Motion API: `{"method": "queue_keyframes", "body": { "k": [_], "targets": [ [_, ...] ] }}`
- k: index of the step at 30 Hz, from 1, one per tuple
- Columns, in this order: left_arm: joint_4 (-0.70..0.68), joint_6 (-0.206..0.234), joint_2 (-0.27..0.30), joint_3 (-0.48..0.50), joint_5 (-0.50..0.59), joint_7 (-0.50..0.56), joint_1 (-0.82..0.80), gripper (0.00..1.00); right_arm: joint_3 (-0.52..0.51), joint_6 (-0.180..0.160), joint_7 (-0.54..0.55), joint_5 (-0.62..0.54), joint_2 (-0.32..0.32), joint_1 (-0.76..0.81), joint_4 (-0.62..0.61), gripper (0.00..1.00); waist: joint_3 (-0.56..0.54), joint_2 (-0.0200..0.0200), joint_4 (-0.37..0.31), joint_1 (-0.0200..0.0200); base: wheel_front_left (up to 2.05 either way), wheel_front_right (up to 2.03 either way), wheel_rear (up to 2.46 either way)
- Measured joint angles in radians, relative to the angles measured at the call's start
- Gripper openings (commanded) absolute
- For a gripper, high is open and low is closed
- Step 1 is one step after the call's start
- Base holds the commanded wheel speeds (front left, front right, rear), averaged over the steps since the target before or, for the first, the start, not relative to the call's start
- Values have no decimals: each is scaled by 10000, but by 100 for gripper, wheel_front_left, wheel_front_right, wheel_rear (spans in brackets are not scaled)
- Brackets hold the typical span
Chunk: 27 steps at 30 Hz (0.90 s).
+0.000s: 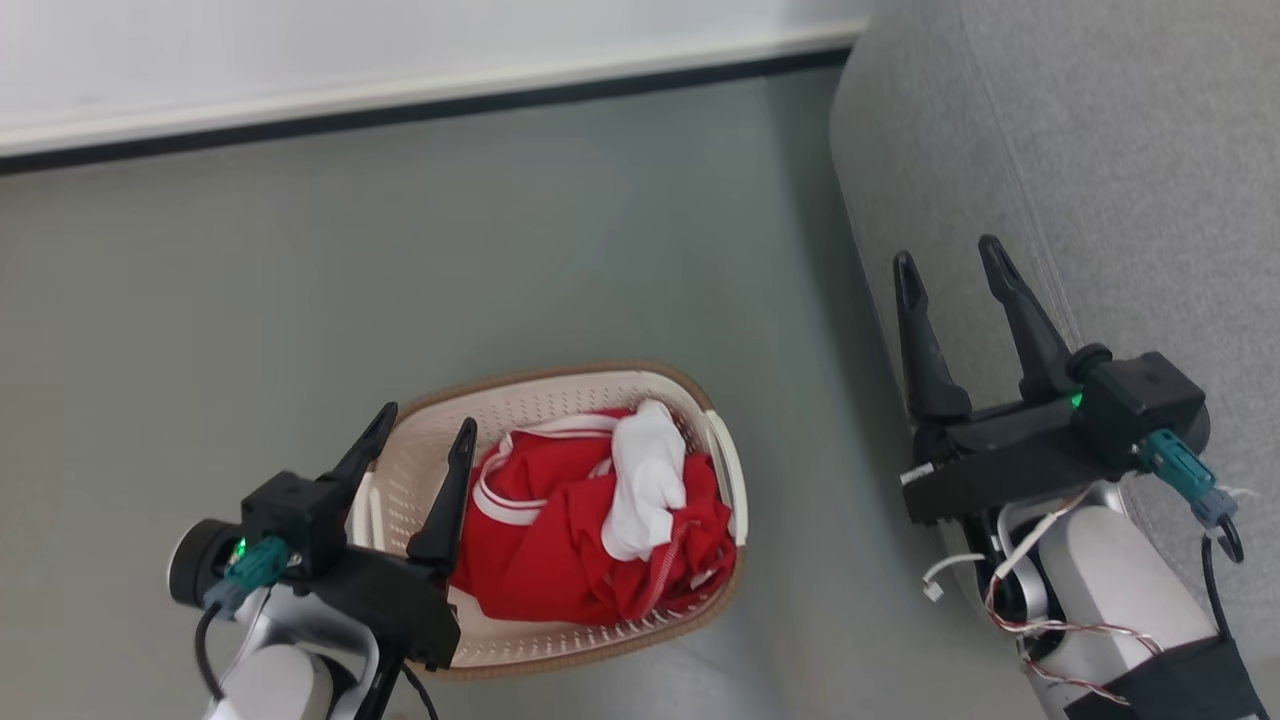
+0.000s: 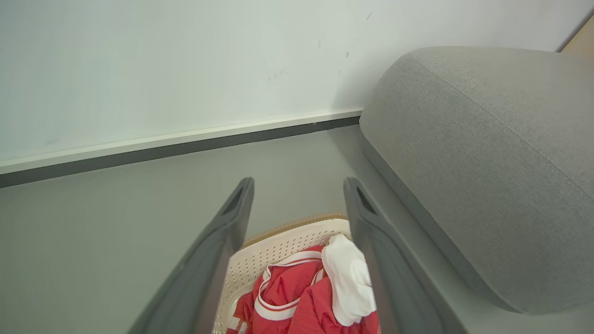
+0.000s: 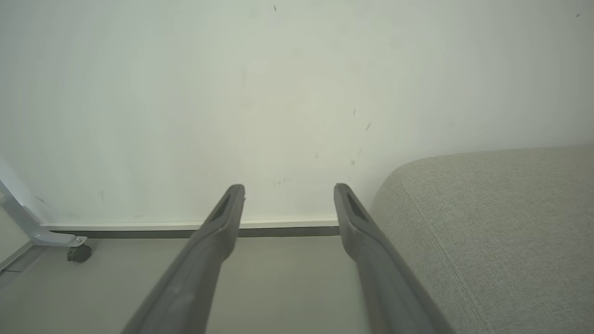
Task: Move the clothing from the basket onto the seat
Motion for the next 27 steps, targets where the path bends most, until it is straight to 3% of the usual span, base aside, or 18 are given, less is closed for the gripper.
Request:
{"method": "queue_keyframes", "body": {
  "k": [13, 27],
  "targets": [
    [1741, -911, 203, -537, 27, 1154, -1270, 100, 416, -71, -184, -255, 694, -1206, -113, 100, 1761, 0, -1057, 0, 0, 0, 0],
    [2938, -1344, 309, -1001, -290, 2031, -2177, 100, 880, -73, -510, -257, 1035, -1826, 50, 100, 3134, 1, -2197, -1, 0, 0, 0]
  ]
}}
